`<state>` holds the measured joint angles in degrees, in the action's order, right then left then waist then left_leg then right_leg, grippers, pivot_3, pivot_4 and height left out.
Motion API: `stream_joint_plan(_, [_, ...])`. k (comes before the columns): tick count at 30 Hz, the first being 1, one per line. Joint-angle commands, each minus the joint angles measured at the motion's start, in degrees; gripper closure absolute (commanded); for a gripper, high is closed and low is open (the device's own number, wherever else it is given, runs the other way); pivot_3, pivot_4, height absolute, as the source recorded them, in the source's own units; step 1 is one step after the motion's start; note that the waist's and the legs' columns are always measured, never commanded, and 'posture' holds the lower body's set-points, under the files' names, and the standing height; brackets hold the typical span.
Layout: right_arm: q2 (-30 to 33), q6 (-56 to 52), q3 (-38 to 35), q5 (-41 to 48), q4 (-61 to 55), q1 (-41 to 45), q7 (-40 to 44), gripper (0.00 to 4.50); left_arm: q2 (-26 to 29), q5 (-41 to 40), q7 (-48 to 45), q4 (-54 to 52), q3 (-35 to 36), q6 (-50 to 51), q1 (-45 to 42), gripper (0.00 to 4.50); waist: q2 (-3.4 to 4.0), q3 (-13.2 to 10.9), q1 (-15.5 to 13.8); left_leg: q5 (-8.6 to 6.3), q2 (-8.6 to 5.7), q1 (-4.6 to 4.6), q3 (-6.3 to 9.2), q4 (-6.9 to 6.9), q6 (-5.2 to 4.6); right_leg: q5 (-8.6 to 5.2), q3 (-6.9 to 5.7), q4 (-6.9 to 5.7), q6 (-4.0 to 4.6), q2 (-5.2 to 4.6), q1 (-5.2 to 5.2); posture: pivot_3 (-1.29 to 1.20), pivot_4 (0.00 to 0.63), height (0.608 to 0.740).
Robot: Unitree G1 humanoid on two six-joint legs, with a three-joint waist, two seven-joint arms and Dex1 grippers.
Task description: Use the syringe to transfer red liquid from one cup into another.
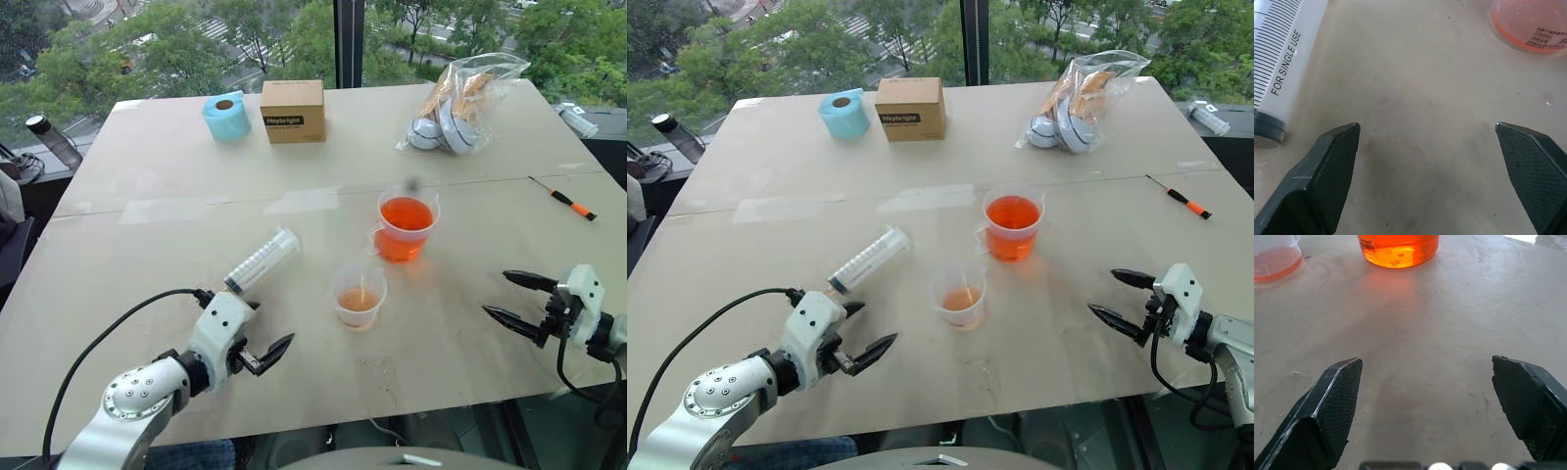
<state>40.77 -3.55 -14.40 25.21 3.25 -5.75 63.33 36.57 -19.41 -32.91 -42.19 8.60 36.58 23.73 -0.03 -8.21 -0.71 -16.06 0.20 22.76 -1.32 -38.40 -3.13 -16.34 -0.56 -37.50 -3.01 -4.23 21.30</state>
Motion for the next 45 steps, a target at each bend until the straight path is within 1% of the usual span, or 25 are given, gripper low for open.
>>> stream_joint_plan(1, [-0.56, 0.12, -0.6, 1.07, -2.43, -0.25, -0.24, 0.05, 0.69, -0.24, -0.12, -1.62, 0.29, 0.13, -0.72, 0.0, 0.0, 0.0, -0.01, 0.0, 0.0, 0.0, 0.0, 0.0, 0.0, 0.0, 0.0, 0.0, 0.0, 0.0, 0.0, 0.0, 0.15, 0.74])
stream_joint_plan(3, [0.0, -1.08, -0.84, 2.47, -4.43, -0.88, 1.03, 0.05, 0.87, -0.44, -0.07, -1.95, 0.48, 0.67, -1.4, 0.0, 0.01, 0.0, -0.01, 0.0, 0.0, 0.0, 0.0, 0.0, 0.0, 0.0, 0.0, 0.0, 0.0, 0.0, 0.0, 0.0, 0.15, 0.74])
stream_joint_plan(6, [3.5, -5.9, -1.12, 5.5, -11.39, -2.88, 3.72, 0.05, 0.47, -4.48, 0.18, -4.19, 3.02, 3.83, -4.55, 0.0, 0.02, -0.01, -0.16, 0.0, 0.0, 0.01, 0.0, 0.0, 0.0, 0.0, 0.01, 0.0, 0.0, -0.01, 0.0, 0.0, 0.15, 0.74])
stream_joint_plan(8, [5.23, -12.12, -2.6, 10.82, -18.03, -2.32, 2.32, 0.05, 1.89, -7.25, 0.35, -5.95, 5.33, 7.86, -7.06, 0.0, 0.0, -0.02, -0.09, 0.0, 0.0, 0.02, 0.02, 0.0, 0.0, 0.0, -0.01, -0.01, -0.01, -0.01, 0.01, 0.0, 0.15, 0.74])
stream_joint_plan(9, [6.9, -15.71, -3.14, 14.04, -22.09, -1.1, 1.59, 0.05, 4.05, -8.89, 0.06, -6.71, 7.07, 11.56, -9.0, 0.0, 0.0, -0.02, -0.01, 0.0, 0.0, 0.02, 0.03, -0.01, 0.0, 0.0, -0.01, -0.03, -0.01, -0.01, 0.01, 0.0, 0.15, 0.74])
stream_joint_plan(11, [9.26, -21.32, -3.38, 19.41, -28.12, 2.57, -0.43, 0.05, 7.51, -14.9, -0.28, -7.09, 10.87, 19.61, -14.71, 0.0, 0.02, -0.03, 0.19, 0.0, 0.01, 0.01, 0.04, -0.03, 0.0, 0.0, 0.0, -0.11, -0.01, -0.01, 0.03, 0.0, 0.15, 0.74])
stream_joint_plan(13, [10.62, -24.5, -3.08, 22.14, -30.97, 5.3, -1.78, 0.05, 10.2, -21.29, -0.56, -6.84, 13.47, 26.61, -19.46, 0.0, -0.02, -0.04, 0.14, 0.0, 0.01, -0.01, 0.05, -0.03, 0.0, 0.0, -0.01, -0.18, -0.01, 0.01, 0.06, 0.0, 0.15, 0.74])
stream_joint_plan(14, [10.78, -25.9, -2.95, 23.3, -32.0, 6.9, -3.13, 0.05, 11.5, -22.84, -0.48, -6.24, 13.84, 28.68, -22.02, 0.0, -0.05, -0.03, 0.04, 0.0, 0.01, -0.01, 0.07, -0.03, 0.0, 0.0, -0.03, -0.17, -0.01, 0.04, 0.06, 0.0, 0.15, 0.74])
stream_joint_plan(16, [11.41, -30.58, -2.86, 28.07, -34.35, 12.15, -7.8, 0.05, 13.2, -24.66, 1.68, -1.7, 14.05, 33.54, -31.07, 0.0, -0.2, -0.14, -0.24, 0.01, 0.0, 0.04, 0.08, -0.03, 0.01, 0.01, -0.05, -0.09, -0.03, 0.06, 0.05, 0.0, 0.15, 0.74])
stream_joint_plan(19, [13.57, -38.67, -2.54, 33.79, -35.95, 18.82, -14.52, 0.05, 15.41, -26.31, 2.85, 3.8, 12.19, 39.29, -41.74, 0.0, -0.51, -0.35, -0.26, 0.15, -0.05, 0.21, 0.12, -0.13, 0.24, 0.02, -0.11, -0.13, -0.05, 0.09, 0.13, 0.0, 0.15, 0.74])
stream_joint_plan(21, [15.08, -42.34, -1.8, 35.67, -36.8, 23.11, -18.09, 0.05, 17.03, -26.69, 2.25, 6.4, 9.67, 41.23, -46.29, 0.0, -0.66, -0.43, -0.06, 0.16, -0.06, 0.22, 0.1, -0.13, 0.26, 0.02, -0.09, -0.11, -0.06, 0.12, 0.14, 0.0, 0.15, 0.74])
stream_joint_plan(24, [15.9, -47.33, -0.62, 42.02, -36.07, 31.44, -22.72, 0.05, 20.17, -26.63, -1.37, 11.36, 2.94, 42.4, -53.12, 0.0, -0.79, -0.59, 0.21, 0.17, -0.06, 0.26, 0.03, -0.11, 0.27, 0.01, -0.02, -0.01, -0.08, 0.15, 0.17, 0.0, 0.15, 0.74])
stream_joint_plan(27, [16.44, -50.43, 1.18, 43.58, -35.44, 37.77, -25.0, 0.05, 22.42, -25.19, -3.91, 16.14, -4.62, 43.94, -60.25, 0.0, -0.91, -0.67, 0.14, 0.2, -0.06, 0.45, 0.05, -0.12, 0.31, 0.01, -0.04, -0.08, -0.08, 0.19, 0.42, 0.0, 0.15, 0.74])
stream_joint_plan(30, [15.63, -52.49, 2.19, 45.55, -34.54, 41.6, -27.05, 0.05, 24.5, -21.71, -3.74, 20.04, -12.5, 46.12, -65.57, 0.0, -0.93, -0.69, 0.1, 0.2, -0.05, 0.51, 0.06, -0.11, 0.31, 0.01, -0.07, -0.03, -0.09, 0.2, 0.44, 0.0, 0.15, 0.74])
stream_joint_plan(32, [15.12, -52.8, 2.67, 45.29, -34.42, 42.28, -27.8, 0.05, 25.45, -20.72, -3.72, 22.55, -17.09, 50.41, -69.57, 0.0, -0.94, -0.7, 0.08, 0.2, -0.06, 0.65, 0.08, -0.16, 0.3, 0.02, -0.09, -0.05, -0.1, 0.21, 0.53, 0.0, 0.15, 0.74])
stream_joint_plan(34, [14.58, -52.75, 3.19, 44.71, -34.55, 42.18, -28.23, 0.05, 24.82, -21.54, -4.74, 25.05, -19.65, 54.55, -73.67, 0.0, -0.97, -0.71, 0.02, 0.2, -0.06, 0.86, 0.1, -0.26, 0.3, 0.02, -0.14, -0.11, -0.11, 0.24, 0.72, 0.0, 0.15, 0.74])
stream_joint_plan(36, [13.99, -52.4, 3.69, 43.71, -34.66, 41.78, -28.65, 0.05, 24.49, -20.94, -5.81, 27.4, -24.23, 55.84, -78.05, 0.0, -1.0, -0.73, -0.01, 0.2, -0.06, 1.1, 0.11, -0.43, 0.3, 0.02, -0.15, -0.31, -0.13, 0.46, 0.93, 0.0, 0.15, 0.74])
stream_joint_plan(39, [13.02, -52.06, 4.22, 42.88, -34.58, 41.67, -29.27, 0.05, 23.85, -18.84, -8.75, 31.51, -32.61, 55.19, -84.55, 0.0, -1.05, -0.76, -0.06, 0.2, -0.07, 1.11, 0.09, -0.52, 0.29, 0.02, -0.13, -0.34, -0.14, 0.5, 0.92, 0.0, 0.15, 0.74])
stream_joint_plan(41, [12.54, -51.95, 4.21, 42.52, -34.72, 41.44, -29.28, 0.05, 23.64, -16.54, -11.05, 34.3, -38.35, 53.01, -87.96, 0.0, -1.06, -0.77, -0.06, 0.19, -0.08, 1.1, 0.07, -0.59, 0.29, 0.01, -0.12, -0.37, -0.16, 0.52, 0.91, 0.0, 0.15, 0.74])
stream_joint_plan(45, [11.59, -51.69, 3.73, 42.22, -35.43, 40.45, -29.95, 0.05, 20.72, -11.81, -15.72, 41.94, -48.05, 49.68, -93.63, 0.0, -1.06, -0.77, -0.01, 0.19, -0.08, 1.07, 0.05, -0.64, 0.28, 0.01, -0.13, -0.45, -0.16, 0.58, 0.92, 0.0, 0.15, 0.74])
